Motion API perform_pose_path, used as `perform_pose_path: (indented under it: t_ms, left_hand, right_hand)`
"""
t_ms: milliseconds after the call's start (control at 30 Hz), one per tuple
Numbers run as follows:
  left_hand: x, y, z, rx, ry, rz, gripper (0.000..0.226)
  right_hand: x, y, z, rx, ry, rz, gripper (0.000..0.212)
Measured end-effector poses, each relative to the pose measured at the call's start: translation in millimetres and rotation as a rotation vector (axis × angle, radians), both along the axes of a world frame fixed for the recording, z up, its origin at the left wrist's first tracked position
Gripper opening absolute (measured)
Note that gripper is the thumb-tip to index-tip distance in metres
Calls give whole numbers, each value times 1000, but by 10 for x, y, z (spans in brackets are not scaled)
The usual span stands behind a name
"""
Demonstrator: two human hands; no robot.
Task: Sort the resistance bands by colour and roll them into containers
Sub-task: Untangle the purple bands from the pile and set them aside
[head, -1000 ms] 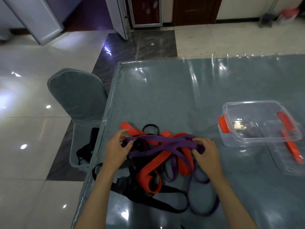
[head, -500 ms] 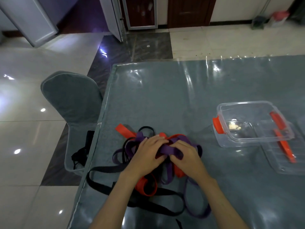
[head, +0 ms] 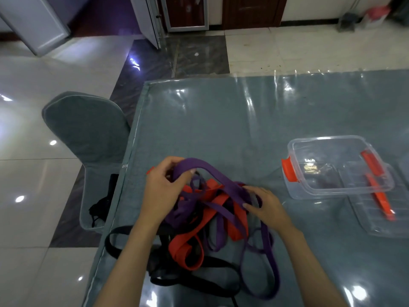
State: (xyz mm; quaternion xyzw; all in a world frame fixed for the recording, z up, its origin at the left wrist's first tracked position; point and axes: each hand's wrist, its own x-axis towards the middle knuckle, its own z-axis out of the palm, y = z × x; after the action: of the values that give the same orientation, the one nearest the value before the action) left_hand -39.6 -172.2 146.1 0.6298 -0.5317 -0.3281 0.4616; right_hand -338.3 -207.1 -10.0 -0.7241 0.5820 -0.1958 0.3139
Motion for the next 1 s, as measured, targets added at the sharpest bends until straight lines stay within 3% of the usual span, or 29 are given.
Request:
perform_pose_path:
  t_ms: [133,267,300,467,767,1000]
  left_hand:
    - [83,-44,31,84,29,-93,14]
    - [-30,2,76,84,-49,-198,16]
    - [-68,18,107,70,-57,-196,15]
    - [-89,31,344,-20,-62,-65,8]
    - [201,-3,613,-63,-147,-31,11]
    - [70,33,447,70,-8,-103,7]
  right_hand:
    - [23,24,-33,-29,-121,-20,45]
    - [247,-37,89,52,-230,53,77]
    - [329,-62,148,45,-207,85,75]
    - [546,-216,527,-33,-329,-5,6]
    - [508,-426,1680,-100,-713,-167,11]
    - [678,-351,2191,51,-1045,-295,27]
